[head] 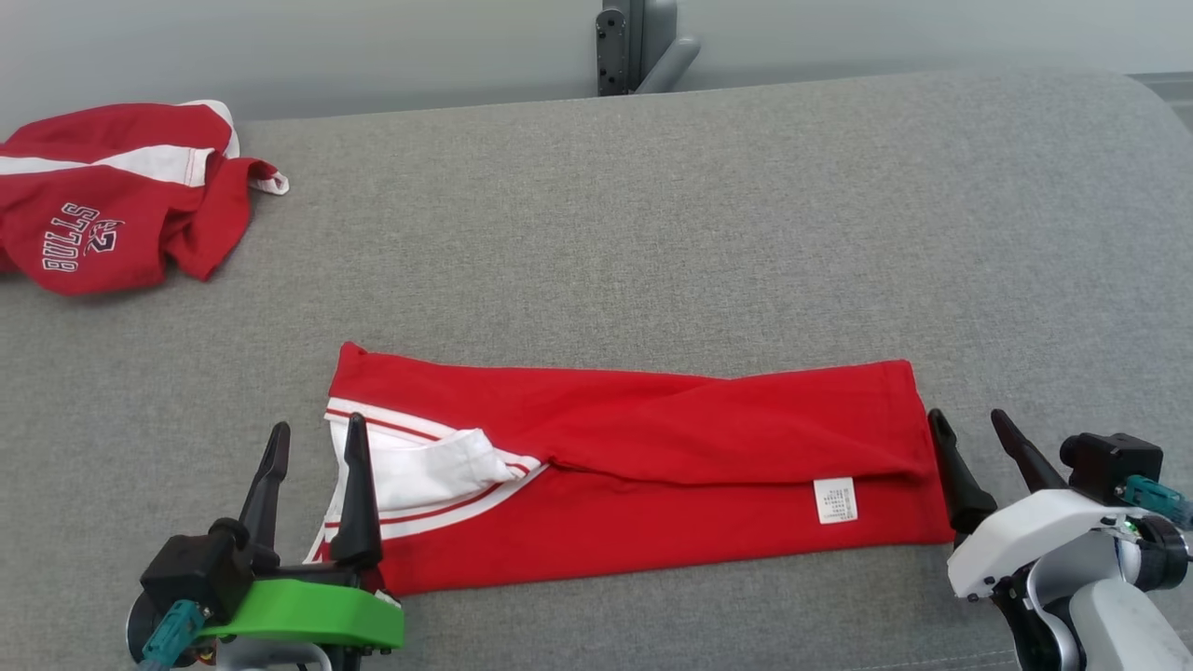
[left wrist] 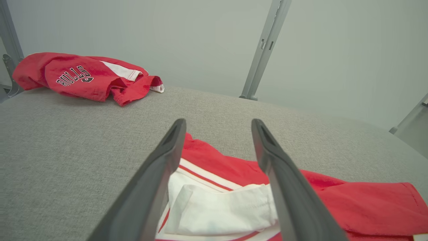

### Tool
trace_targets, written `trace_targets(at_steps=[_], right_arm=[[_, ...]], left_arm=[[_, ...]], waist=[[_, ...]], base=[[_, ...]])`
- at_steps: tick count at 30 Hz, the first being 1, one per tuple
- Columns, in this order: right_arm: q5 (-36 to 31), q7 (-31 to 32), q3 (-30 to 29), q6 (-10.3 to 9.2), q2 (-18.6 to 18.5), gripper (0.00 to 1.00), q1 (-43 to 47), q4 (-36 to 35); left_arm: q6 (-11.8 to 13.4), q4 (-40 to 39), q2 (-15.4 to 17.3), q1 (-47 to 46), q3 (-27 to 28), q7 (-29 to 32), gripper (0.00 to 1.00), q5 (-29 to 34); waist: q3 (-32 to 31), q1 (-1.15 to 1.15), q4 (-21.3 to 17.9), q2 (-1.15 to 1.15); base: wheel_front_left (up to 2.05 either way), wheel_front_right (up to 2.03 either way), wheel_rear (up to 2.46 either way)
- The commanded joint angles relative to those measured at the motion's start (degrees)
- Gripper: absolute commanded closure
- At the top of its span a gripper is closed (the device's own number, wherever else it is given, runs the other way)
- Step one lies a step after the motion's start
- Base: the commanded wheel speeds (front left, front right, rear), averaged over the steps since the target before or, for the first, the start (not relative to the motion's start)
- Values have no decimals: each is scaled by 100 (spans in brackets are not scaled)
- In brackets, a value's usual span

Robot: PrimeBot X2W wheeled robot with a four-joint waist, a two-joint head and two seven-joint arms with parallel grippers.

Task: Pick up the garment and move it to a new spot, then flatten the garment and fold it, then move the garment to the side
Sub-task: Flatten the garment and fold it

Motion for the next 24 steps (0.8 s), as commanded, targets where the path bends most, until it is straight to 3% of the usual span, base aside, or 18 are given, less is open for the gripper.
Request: trace_targets(at_steps=[1,13,22,23,24], right_arm=[[-166,-138,-34,-4,9,0,-153,214],[-359,-556,-359,-4,241,0,-559,1692],[-213,-271,-289,-3,392,0,-841,2661],[-158,-232,-258,-3,421,14,-854,2729],[-115,-202,-228,-3,443,45,-865,2781]], left_arm=[[-21,30,-27,-68,69,-2,0,149],[-162,136,-198,174,281,0,0,410],[-232,164,-266,276,351,-1,0,478],[-231,160,-269,285,361,-1,0,488],[-230,151,-274,303,369,-1,0,498]], waist=[[-62,0,79,38],[-210,0,447,38],[-268,0,599,38],[-272,0,606,38],[-274,0,610,38]], base=[[0,0,0],[0,0,0],[0,0,0],[0,0,0],[0,0,0]])
